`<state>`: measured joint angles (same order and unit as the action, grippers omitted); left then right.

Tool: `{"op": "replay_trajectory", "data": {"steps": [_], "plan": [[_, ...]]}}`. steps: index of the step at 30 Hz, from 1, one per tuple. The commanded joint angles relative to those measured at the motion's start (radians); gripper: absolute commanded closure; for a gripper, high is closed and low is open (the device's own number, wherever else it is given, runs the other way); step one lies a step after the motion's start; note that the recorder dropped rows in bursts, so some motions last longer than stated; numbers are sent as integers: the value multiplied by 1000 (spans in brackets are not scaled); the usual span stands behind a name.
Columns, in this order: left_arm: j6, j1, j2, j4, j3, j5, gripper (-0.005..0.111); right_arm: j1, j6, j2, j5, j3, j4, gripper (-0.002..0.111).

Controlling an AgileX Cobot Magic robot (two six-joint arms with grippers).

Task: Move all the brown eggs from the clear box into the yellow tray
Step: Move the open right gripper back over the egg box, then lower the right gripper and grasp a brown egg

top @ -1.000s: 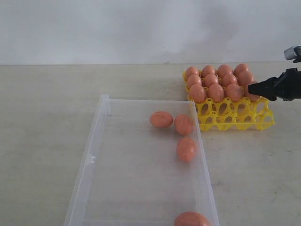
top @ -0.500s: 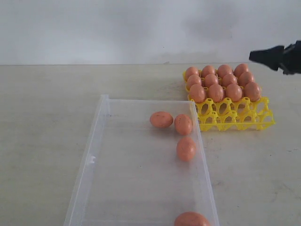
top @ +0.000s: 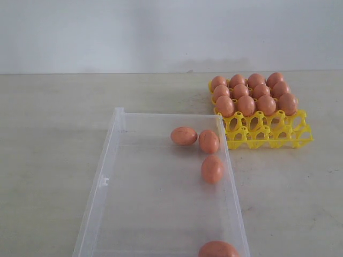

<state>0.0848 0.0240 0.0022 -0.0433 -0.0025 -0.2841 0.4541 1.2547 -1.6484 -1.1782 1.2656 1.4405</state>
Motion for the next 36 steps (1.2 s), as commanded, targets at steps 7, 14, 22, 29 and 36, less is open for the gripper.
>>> {"op": "replay_trajectory", "data": {"steps": [7,14,22,29,36], "plan": [[-2,3,-2,3,3,7,103,-273,-1,175,240,3,258,109],[-2,3,-2,3,3,7,103,-619,-46,241,690,-2,304,109],[-2,3,-2,3,3,7,103,-963,-354,184,1623,-14,304,109],[-2,3,-2,3,3,7,103,-860,-1064,-25,2131,217,-710,109],[-2,3,-2,3,3,7,103,-718,-1557,-158,2376,415,-1680,109]]}}
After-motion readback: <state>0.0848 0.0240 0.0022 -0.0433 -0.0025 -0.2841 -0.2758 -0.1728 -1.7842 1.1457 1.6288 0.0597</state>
